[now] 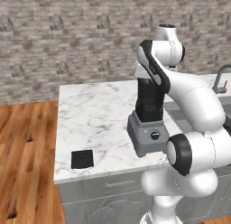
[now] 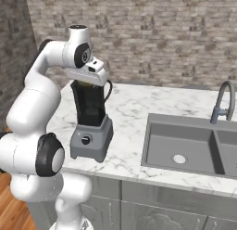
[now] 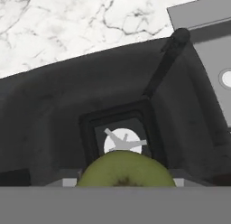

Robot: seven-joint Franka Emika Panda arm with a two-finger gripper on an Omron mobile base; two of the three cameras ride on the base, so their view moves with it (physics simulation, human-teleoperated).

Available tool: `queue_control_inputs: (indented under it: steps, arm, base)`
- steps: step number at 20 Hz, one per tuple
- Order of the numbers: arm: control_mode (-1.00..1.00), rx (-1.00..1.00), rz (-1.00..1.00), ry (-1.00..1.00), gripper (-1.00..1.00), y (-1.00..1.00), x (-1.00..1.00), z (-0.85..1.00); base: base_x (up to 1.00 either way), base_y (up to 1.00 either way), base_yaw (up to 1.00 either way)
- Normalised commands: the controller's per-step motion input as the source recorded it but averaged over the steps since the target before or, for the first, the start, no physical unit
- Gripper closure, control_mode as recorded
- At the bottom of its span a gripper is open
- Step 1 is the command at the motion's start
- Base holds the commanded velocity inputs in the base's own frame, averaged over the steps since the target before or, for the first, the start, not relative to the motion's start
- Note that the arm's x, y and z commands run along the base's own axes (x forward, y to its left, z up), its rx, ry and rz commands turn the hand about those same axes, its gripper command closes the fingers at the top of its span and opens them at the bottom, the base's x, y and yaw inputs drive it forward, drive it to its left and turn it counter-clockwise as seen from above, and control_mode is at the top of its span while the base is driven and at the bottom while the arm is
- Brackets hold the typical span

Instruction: Open the blender lid, put the kiwi in the blender, close the lid, and start the blender.

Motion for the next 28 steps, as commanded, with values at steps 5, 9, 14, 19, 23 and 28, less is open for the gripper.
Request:
queue_control_inputs:
  steps: [5,9,14,19,23,28]
  arm:
    - [-1.0,0.0,0.18,0.2,1.0,0.08,0.0,-0.55]
    - [-1.0,0.0,0.17,0.15,-1.0,0.05,-0.01,-0.52]
    - [-1.0,0.0,0.1,0.02,-1.0,0.0,-0.01,-0.1]
    - [-1.0,0.0,0.04,0.0,-1.0,0.0,0.0,0.07]
    - [-1.0,0.0,0.0,-0.05,-1.0,0.0,0.0,0.36]
    - [-1.0,0.0,0.0,-0.15,-1.0,0.01,-0.08,0.64]
  base:
    - [0.0,0.0,0.0]
    - [0.0,0.0,0.0]
    - [0.0,0.0,0.0]
    - [0.0,0.0,0.0]
    - [0.0,0.0,0.0]
    - [0.0,0.0,0.0]
